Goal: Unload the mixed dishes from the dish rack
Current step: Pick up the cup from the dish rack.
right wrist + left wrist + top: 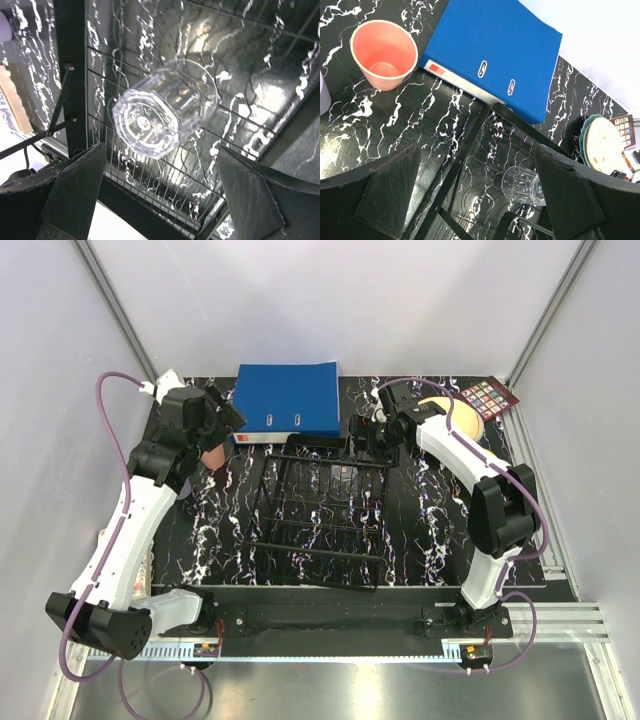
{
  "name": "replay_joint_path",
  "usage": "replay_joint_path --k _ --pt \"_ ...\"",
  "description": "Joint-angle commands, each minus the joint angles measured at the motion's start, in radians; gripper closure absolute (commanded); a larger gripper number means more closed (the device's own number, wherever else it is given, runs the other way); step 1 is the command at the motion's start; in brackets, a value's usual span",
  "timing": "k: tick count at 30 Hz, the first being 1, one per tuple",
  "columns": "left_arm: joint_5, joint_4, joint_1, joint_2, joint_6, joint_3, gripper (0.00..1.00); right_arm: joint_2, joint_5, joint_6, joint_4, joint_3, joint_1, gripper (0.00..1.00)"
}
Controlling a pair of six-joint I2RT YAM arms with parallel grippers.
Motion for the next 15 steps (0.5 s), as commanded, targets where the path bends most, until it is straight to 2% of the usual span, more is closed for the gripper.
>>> replay_joint_path --k 1,15 --pt "0.017 0.043 -0.004 -0.015 -0.015 -0.012 0.01 -0.012 -0.044 -0.029 0.077 0.020 0.028 0.01" --pt "0.008 0.040 -0.004 -0.003 -0.008 -0.027 0.01 0.122 0.061 -0.080 0.080 0.084 0.086 0.02"
